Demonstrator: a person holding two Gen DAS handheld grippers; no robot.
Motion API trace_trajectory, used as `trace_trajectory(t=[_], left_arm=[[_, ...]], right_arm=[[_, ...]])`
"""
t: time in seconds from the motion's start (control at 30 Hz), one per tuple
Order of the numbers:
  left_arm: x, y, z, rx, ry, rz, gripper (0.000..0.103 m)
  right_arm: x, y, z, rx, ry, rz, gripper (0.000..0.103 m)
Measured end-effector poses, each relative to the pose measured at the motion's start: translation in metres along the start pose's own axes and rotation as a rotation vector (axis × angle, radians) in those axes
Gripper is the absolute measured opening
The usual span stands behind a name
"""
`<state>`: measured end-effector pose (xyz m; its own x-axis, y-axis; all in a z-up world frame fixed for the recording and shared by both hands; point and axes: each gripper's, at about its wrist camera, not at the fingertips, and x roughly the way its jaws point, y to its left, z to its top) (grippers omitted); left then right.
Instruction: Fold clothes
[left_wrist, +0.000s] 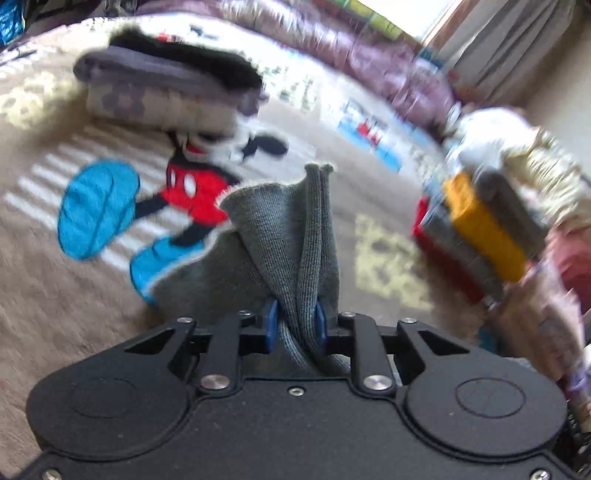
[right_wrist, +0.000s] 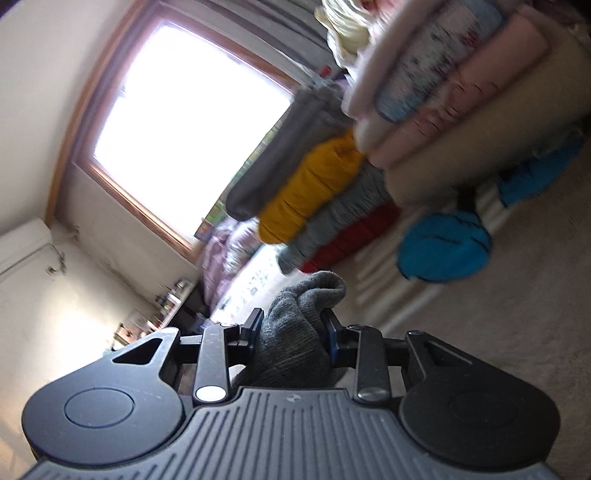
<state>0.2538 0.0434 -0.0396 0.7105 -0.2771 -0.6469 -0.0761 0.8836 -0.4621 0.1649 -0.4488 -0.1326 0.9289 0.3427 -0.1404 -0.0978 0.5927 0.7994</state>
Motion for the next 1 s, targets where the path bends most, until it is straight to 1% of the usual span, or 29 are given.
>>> trace_trajectory(t=[0.13,0.23,0.33,0.43,0.47,0.53,0.6,0.7,0.87,0.97,1.0], left_arm=[[-0.024,-0.004,0.020,0.004,-0.114,-0.058,0.018],[-0.034,0.000,0.036,-0.003,-0.199,-0.084,0.018],[-0.039,0.013,0.044,-0.021,-0.272,-0.105,0.018],[-0.036,0.034,0.041,-0.030,-0.313,-0.118,0.018],[-0.033,0.044,0.037,-0.038,-0.319,-0.127,0.018],[-0.027,0.062,0.027,-0.056,-0.321,-0.121,0.018],[-0.020,0.080,0.013,-0.096,-0.315,-0.123,0.018],[-0.014,0.105,-0.012,-0.181,-0.294,-0.134,0.018],[-0.020,0.127,-0.043,-0.262,-0.231,-0.115,0.019],[-0.030,0.142,-0.056,-0.336,-0.199,-0.113,0.025],[-0.035,0.146,-0.059,-0.362,-0.193,-0.115,0.036]], right_arm=[[0.008,0.012,0.004,-0.009,-0.081,0.062,0.034],[0.022,0.026,0.005,-0.050,-0.144,0.101,0.034],[0.038,0.038,0.000,-0.085,-0.165,0.131,0.034],[0.052,0.048,-0.008,-0.134,-0.162,0.133,0.034],[0.057,0.051,-0.011,-0.157,-0.157,0.126,0.034],[0.064,0.054,-0.018,-0.194,-0.138,0.106,0.034],[0.069,0.055,-0.023,-0.214,-0.120,0.089,0.034],[0.072,0.055,-0.028,-0.238,-0.099,0.065,0.034],[0.068,0.057,-0.037,-0.273,-0.031,0.014,0.034],[0.061,0.056,-0.048,-0.284,0.009,-0.018,0.034],[0.058,0.056,-0.051,-0.285,0.021,-0.030,0.034]])
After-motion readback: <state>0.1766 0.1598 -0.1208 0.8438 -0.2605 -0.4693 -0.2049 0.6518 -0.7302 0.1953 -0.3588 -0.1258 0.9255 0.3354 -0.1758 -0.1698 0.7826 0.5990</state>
